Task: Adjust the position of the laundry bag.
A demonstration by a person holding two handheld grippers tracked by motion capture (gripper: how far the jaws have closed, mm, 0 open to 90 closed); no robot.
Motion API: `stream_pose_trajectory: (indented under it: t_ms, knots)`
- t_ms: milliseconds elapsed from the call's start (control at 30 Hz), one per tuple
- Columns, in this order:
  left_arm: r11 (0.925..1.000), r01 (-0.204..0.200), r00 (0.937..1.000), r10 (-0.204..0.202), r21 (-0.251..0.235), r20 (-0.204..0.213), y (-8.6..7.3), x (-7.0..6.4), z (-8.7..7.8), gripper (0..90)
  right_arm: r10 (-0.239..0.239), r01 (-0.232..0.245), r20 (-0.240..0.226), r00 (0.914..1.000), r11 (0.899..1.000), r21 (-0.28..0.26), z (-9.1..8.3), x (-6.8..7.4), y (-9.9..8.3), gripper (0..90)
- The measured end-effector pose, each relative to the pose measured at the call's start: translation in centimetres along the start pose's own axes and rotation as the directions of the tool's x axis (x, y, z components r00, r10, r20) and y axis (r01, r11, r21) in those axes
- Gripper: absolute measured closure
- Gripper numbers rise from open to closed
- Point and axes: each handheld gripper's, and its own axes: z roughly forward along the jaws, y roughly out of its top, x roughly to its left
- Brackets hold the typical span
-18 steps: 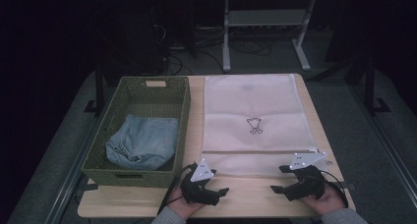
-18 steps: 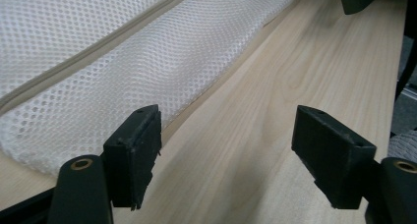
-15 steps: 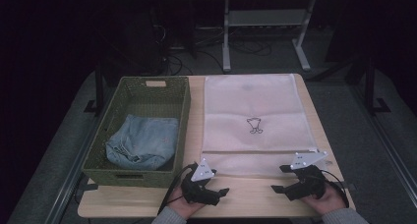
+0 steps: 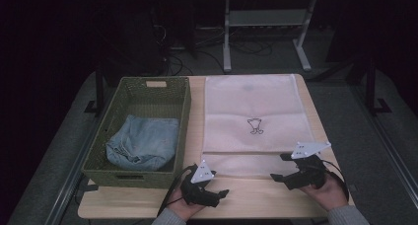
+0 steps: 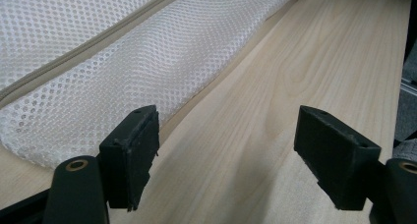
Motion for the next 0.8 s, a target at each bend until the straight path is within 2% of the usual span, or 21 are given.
stream_pose_trajectory:
  t_ms: [233, 267, 533, 667, 733, 800]
  knots:
    - [0.9999, -0.007, 0.9999, 0.007, 0.008, 0.008, 0.1, 0.1, 0.3, 24.6, 0.002, -0.002, 0.013, 0.9999, 1.0, -0.028, 0.0, -1.5, 1.6, 21.0]
    - [0.9999, -0.008, 0.9999, 0.008, 0.009, 0.009, 0.1, 0.1, 0.4, 24.5, 0.011, -0.01, 0.011, 0.9999, 1.0, -0.026, 0.4, -1.9, 2.3, 21.0]
    - [0.9998, -0.015, 0.9997, 0.015, 0.013, 0.017, 0.1, -0.1, 0.5, 24.5, 0.004, -0.004, 0.008, 1.0, 1.0, 0.001, 2.7, -2.7, 4.6, 22.4]
    - [0.9998, -0.014, 0.9997, 0.014, 0.012, 0.018, 0.1, -0.1, 0.4, 24.5, 0.004, -0.004, -0.001, 1.0, 1.0, 0.015, 4.2, -3.3, 5.2, 26.8]
    - [0.9999, -0.014, 0.9998, 0.014, 0.01, 0.017, 0.1, -0.1, 0.4, 24.5, 0.019, -0.019, -0.014, 0.9997, 1.0, 0.016, 4.8, -3.6, 5.2, 29.5]
    - [0.9999, -0.013, 0.9998, 0.013, 0.011, 0.017, 0.1, -0.1, 0.4, 24.5, 0.018, -0.018, -0.003, 0.9998, 0.999, 0.043, 5.4, -3.9, 5.1, 30.5]
